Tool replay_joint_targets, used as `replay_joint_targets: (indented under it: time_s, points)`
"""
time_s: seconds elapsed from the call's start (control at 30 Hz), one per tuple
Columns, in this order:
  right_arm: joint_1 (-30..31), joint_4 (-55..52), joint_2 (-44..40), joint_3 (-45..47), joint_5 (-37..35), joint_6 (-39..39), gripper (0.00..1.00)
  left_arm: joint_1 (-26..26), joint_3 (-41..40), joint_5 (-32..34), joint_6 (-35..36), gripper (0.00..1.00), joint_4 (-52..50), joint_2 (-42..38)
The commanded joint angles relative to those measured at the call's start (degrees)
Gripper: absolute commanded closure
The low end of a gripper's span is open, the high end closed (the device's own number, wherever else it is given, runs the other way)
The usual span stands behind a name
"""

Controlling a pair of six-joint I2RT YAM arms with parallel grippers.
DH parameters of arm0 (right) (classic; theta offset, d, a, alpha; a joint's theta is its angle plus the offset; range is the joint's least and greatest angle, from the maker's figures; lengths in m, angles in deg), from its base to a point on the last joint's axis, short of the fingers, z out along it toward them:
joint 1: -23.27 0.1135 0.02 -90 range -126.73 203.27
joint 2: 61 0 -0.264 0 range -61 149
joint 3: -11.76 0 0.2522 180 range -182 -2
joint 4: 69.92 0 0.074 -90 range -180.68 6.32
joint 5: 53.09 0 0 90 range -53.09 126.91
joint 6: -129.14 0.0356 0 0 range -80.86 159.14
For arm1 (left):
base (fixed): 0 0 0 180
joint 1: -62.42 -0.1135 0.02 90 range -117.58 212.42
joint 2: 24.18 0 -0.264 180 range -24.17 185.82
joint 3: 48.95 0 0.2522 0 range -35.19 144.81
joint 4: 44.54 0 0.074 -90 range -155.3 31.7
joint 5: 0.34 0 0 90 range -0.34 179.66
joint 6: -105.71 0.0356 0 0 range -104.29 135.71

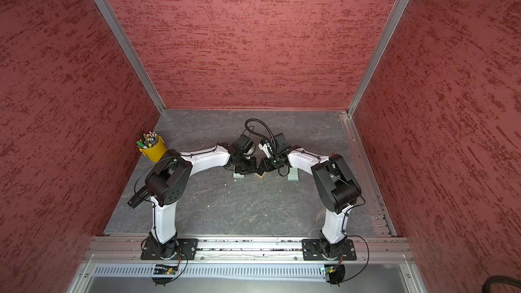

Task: Take the rings out of the lift-off lid box
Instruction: Take out the ring from the jewelry box.

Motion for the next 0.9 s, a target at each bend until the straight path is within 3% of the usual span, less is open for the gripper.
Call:
replay_joint_targets:
  time_s: [0.0,0.87]
  points:
    - [0.13,-1.35,-0.10,-0.08,-2.10,-1.25,0.72,-0.23,0.24,0.83,0.78,0.67,-1.14,0.13]
    - [1.43,-3.19,3.33,-1.49,-5.08,-1.23,0.76,-0.45,-0.03,0.59,0.32,0.67,-0.31,0.22]
